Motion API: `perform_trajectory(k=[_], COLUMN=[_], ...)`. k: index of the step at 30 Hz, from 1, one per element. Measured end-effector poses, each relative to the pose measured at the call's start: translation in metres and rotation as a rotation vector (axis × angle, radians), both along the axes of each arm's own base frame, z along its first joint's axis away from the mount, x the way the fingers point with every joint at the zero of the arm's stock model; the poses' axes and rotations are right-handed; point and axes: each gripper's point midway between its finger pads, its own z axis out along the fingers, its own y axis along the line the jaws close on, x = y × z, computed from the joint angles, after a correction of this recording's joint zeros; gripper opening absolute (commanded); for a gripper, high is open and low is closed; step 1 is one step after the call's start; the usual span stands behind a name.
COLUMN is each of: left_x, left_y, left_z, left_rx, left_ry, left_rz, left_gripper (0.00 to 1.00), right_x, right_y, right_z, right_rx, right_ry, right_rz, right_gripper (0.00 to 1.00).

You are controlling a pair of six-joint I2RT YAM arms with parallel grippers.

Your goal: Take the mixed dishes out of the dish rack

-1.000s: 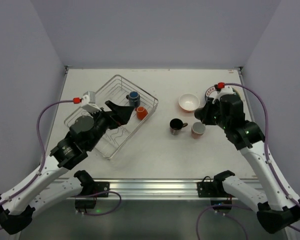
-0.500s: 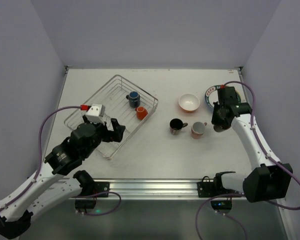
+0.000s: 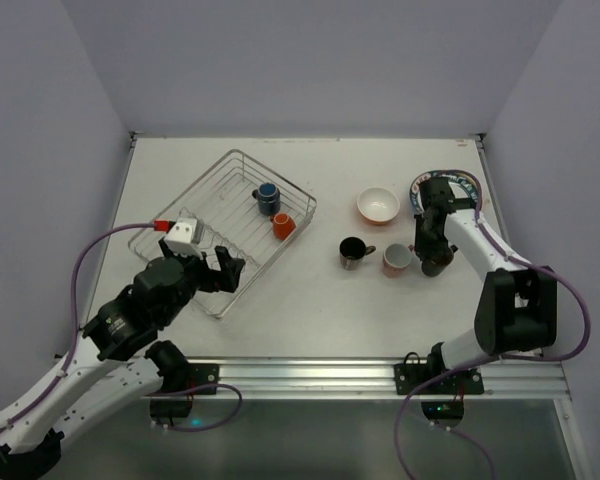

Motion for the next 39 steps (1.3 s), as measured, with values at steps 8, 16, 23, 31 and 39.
perform_trajectory(k=[8,16,23,31,39], left_x=[-0.001,-0.001,0.001,0.008,0.01], left_y=[0.001,0.001,0.002,0.002,0.0], left_z=[0.002,0.001,-0.001,-0.015,-0.025], left_rx=[-0.007,-0.005,0.003,0.059,0.016], left_ry=[-0.006,-0.005,-0.003,0.042,0.103], left_rz=[0.0,0.0,0.013,0.04,0.092], left_gripper=[1.0,1.0,1.0,1.0,1.0], right_x=[0.008,0.009,0.009,0.008,0.0], right_y=[-0.01,-0.013,-0.014,-0.016,-0.024], right_z=[-0.023,-0.027,-0.026,0.0,0.066], right_rx=[-0.007,-0.008,-0.01,-0.016,-0.034], right_ry=[0.046,0.051,0.049,-0.031,-0.237], right_rz=[-0.024,-0.035,-0.043,-0.059,-0.105], right_gripper=[0.0,0.08,0.29,0.36,0.99])
